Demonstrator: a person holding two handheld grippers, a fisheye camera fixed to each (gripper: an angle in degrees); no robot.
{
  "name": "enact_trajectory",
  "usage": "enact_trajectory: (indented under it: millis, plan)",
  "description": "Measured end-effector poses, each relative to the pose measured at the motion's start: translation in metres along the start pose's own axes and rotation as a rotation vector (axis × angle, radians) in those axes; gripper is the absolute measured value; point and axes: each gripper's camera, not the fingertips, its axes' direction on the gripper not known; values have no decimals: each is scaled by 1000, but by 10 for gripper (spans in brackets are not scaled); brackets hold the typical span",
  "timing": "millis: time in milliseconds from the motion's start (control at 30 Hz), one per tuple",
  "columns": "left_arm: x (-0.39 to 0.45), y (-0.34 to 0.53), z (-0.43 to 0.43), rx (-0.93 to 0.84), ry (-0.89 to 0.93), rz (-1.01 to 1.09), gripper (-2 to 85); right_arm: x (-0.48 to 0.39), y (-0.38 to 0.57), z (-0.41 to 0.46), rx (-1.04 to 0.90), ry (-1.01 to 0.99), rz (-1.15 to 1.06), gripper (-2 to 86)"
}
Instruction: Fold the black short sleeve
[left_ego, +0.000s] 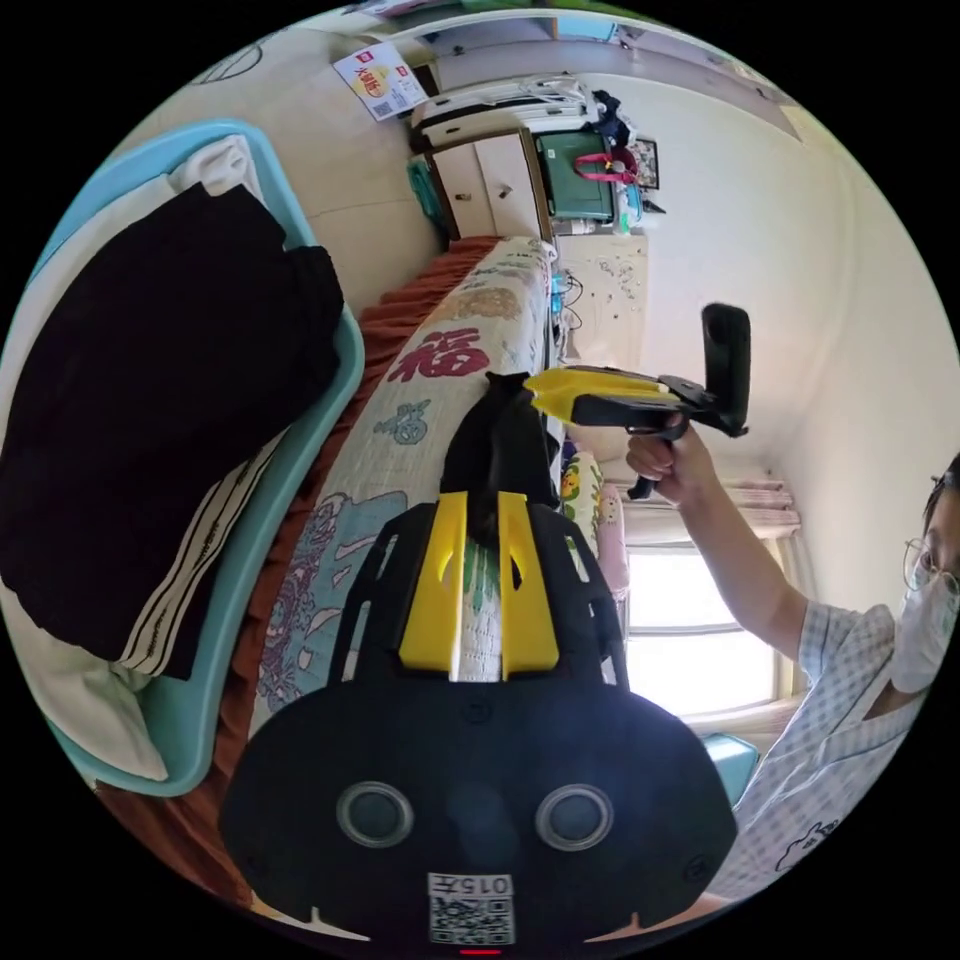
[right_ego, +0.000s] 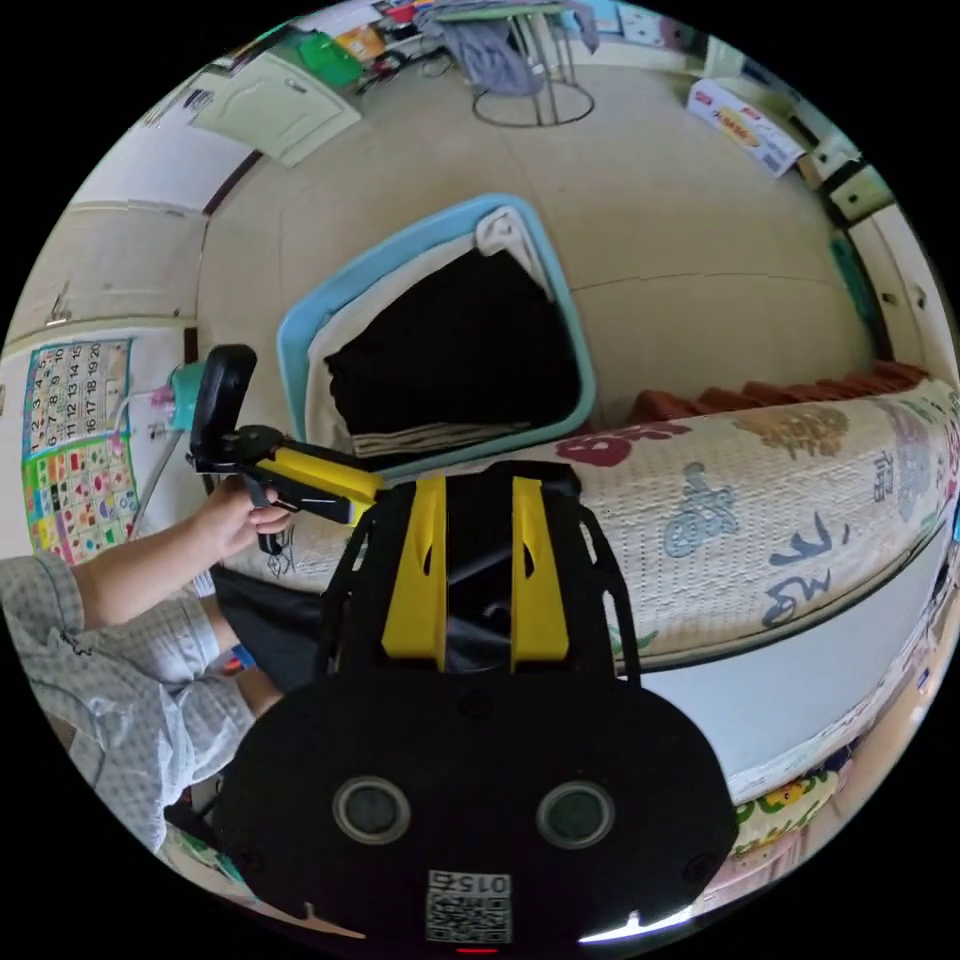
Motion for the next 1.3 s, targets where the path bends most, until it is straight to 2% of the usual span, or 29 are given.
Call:
enact_trajectory:
  millis: [100, 267, 333, 467, 533, 633, 700, 767, 867, 900, 967, 1133, 1200, 1300]
  plan:
    - [-4, 1, -4, 7, 16, -10, 56, 1, -21, 35, -142, 116, 11, 36]
    - [-11, -1, -19, 37, 34, -17, 58, 17, -22, 15, -30, 88, 39, -5]
    - [-12, -4, -28, 68, 36, -18, 60, 31, -19, 2, 30, 34, 62, -8]
    - [-21, -18, -41, 124, 25, -57, 74, 60, -12, -12, 118, -230, 92, -9]
    - [-24, -29, -37, 121, 54, -60, 81, 60, -9, -12, 146, -260, 76, -9]
    - [-22, -48, -24, 105, 161, -42, 104, 54, -8, -2, 176, -259, 39, -9]
    - [-12, -57, -10, 98, 343, 5, 115, 54, -16, 14, 187, -292, 35, -9]
    - [-6, -62, 1, 60, 387, 12, 115, 54, -23, 25, 203, -337, 18, -9]
    - [0, -67, 10, 43, 326, 27, 72, 49, -34, 38, 220, -355, -10, -8]
    - [-1, -67, 9, 54, 356, 18, 25, 48, -37, 43, 215, -336, -10, -8]
    - [-4, -66, 4, 84, 374, 1, 3, 49, -42, 49, 217, -321, -4, -8]
    - [-7, -51, -26, 140, 218, -53, -7, 62, -52, 53, 303, -318, 82, -8]
    - [-15, -38, -46, 162, 94, -151, -9, 72, -62, 57, 341, -238, 197, -8]
    - [-20, -27, -55, 126, 27, -183, -9, 76, -89, 69, 379, -265, 254, -9]
